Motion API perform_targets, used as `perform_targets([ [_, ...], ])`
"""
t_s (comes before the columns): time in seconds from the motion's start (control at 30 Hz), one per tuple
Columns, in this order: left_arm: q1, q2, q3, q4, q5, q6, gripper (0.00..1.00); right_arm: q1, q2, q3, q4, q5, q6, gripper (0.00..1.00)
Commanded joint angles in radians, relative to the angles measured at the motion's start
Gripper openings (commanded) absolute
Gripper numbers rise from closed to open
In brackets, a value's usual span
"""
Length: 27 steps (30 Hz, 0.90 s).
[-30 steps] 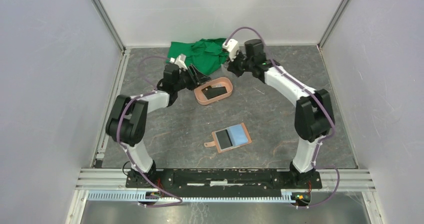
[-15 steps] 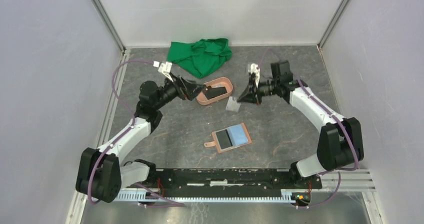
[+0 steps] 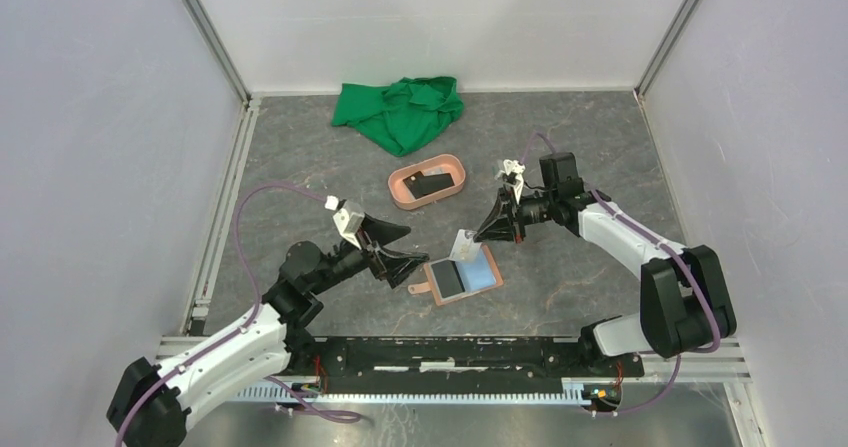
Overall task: Put the credit cards into the card holder
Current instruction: Insert the credit card into the card holder.
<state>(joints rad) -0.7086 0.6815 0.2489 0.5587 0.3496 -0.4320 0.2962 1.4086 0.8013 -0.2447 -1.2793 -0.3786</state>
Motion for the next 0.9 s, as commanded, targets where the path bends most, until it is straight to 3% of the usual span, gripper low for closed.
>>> perform_targets([
  [0.0, 0.000, 0.044, 0.038, 0.066, 0.019, -0.035, 1.00, 0.025, -0.046, -0.032, 0.212, -0.068, 0.177, 0.00],
  [0.07, -0.003, 0.085, 0.095, -0.015, 0.056, -0.074, 0.98, 0.034, -0.048, -0.061, 0.319, -0.086, 0.271, 0.00],
  [0.37, -0.035, 0.149, 0.198, -0.285, 0.025, -0.082, 0.97, 0.101, -0.027, -0.059, 0.349, -0.106, 0.329, 0.00],
  [0.57, -0.034, 0.205, 0.202, -0.262, 0.083, -0.073, 0.96, 0.141, 0.018, -0.059, 0.388, -0.125, 0.378, 0.00],
  [0.73, -0.032, 0.305, 0.260, -0.264, 0.197, -0.023, 0.82, 0.177, 0.063, -0.020, 0.311, -0.147, 0.333, 0.00],
  [0.87, -0.031, 0.334, 0.222, -0.156, 0.295, -0.074, 0.73, 0.179, 0.085, -0.013, 0.297, -0.150, 0.322, 0.00],
])
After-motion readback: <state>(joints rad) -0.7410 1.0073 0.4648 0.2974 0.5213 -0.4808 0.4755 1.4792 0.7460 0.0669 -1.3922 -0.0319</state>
